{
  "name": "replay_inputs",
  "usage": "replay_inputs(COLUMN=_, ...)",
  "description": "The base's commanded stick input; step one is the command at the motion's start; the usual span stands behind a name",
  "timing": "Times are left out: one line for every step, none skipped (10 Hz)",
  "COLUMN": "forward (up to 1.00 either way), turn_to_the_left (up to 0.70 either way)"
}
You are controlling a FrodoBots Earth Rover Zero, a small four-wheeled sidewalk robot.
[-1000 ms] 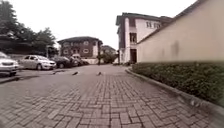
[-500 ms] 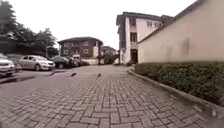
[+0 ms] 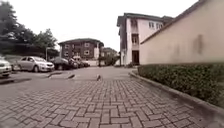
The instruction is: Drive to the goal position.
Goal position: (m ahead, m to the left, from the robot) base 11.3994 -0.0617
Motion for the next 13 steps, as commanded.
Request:
replay_inputs(forward=0.70, turn_to_the_left=0.00)
replay_inputs(forward=0.70, turn_to_the_left=0.00)
replay_inputs(forward=0.70, turn_to_the_left=0.00)
replay_inputs(forward=0.70, turn_to_the_left=0.00)
replay_inputs(forward=0.70, turn_to_the_left=0.00)
replay_inputs(forward=0.70, turn_to_the_left=0.00)
replay_inputs(forward=0.70, turn_to_the_left=0.00)
replay_inputs(forward=0.70, turn_to_the_left=0.00)
replay_inputs(forward=0.70, turn_to_the_left=-0.24)
replay_inputs(forward=0.70, turn_to_the_left=-0.35)
replay_inputs(forward=0.70, turn_to_the_left=-0.34)
replay_inputs(forward=0.70, turn_to_the_left=-0.15)
replay_inputs(forward=0.70, turn_to_the_left=0.00)
